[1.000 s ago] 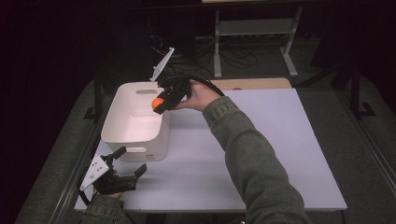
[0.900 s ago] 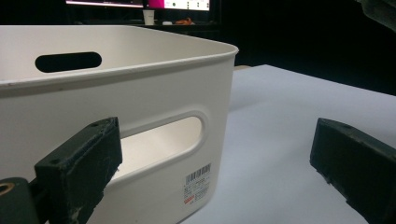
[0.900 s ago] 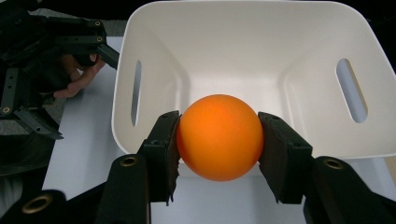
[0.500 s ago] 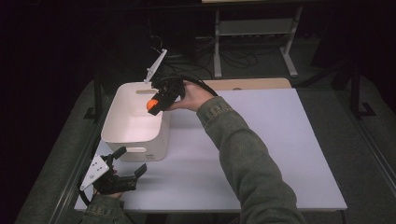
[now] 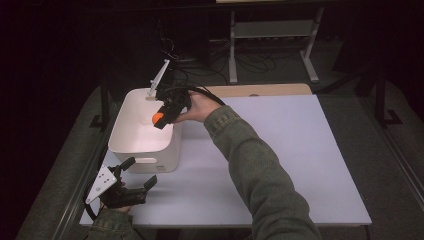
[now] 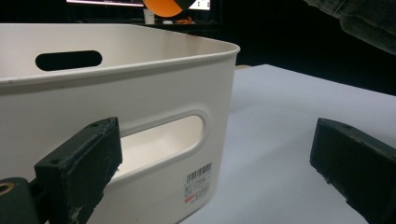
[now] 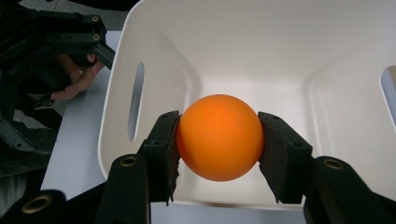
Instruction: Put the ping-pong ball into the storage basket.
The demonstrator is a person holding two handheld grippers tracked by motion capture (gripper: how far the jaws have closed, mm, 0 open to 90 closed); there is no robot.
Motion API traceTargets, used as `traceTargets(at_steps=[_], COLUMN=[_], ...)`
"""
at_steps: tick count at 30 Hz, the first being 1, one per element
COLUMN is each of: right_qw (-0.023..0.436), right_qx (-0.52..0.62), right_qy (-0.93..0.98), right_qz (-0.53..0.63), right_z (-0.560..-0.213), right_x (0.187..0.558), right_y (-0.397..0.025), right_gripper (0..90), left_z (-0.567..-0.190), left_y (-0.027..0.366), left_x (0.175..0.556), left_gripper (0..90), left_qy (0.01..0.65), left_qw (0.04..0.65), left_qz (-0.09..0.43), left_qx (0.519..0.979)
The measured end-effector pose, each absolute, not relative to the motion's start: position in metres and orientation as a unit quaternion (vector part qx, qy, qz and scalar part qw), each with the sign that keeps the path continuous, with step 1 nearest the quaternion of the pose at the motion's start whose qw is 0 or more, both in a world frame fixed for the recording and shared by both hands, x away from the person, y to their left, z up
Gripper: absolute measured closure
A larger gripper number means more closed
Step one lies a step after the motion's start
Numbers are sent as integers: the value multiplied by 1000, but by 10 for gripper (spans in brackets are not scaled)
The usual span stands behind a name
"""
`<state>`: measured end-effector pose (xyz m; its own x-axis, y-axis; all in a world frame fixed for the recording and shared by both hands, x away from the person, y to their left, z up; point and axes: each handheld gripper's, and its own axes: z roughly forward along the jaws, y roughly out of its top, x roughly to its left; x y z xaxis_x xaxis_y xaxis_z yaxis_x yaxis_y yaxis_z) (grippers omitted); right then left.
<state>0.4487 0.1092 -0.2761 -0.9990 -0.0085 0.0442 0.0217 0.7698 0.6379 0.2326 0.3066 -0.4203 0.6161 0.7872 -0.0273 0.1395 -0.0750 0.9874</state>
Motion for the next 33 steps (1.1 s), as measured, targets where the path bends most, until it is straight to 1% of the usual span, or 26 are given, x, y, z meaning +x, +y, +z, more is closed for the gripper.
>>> traceTargets(at_steps=[9, 12, 15, 17, 18, 20, 24, 26, 29, 33], right_qw=[22, 31, 37, 28, 26, 20, 6, 1, -10, -23], right_qx=[-2, -7, -18, -23, -25, -33, -51, -60, -71, -86], right_qy=[-945, -943, -940, -940, -940, -941, -938, -937, -937, -935], right_qz=[-326, -332, -340, -338, -338, -336, -342, -344, -343, -343], right_z=[-285, -286, -284, -281, -280, -278, -275, -274, -274, -275], right_x=[449, 450, 451, 451, 451, 452, 453, 454, 454, 454], right_y=[117, 118, 116, 113, 111, 106, 91, 83, 74, 64], right_gripper=[498, 487, 400, 346, 303, 267, 133, 119, 44, 0], left_z=[-420, -421, -421, -421, -421, -420, -420, -420, -420, -421], left_y=[306, 306, 306, 306, 306, 306, 306, 306, 306, 306], left_x=[233, 233, 233, 233, 233, 233, 233, 233, 233, 233], left_gripper=[17, 17, 17, 17, 17, 17, 17, 17, 17, 17], left_qy=[340, 340, 341, 341, 341, 341, 341, 341, 341, 341], left_qw=[588, 588, 588, 588, 588, 588, 588, 587, 587, 586], left_qz=[275, 275, 275, 275, 275, 275, 275, 276, 276, 276], left_qx=[680, 680, 680, 680, 680, 680, 680, 680, 680, 682])
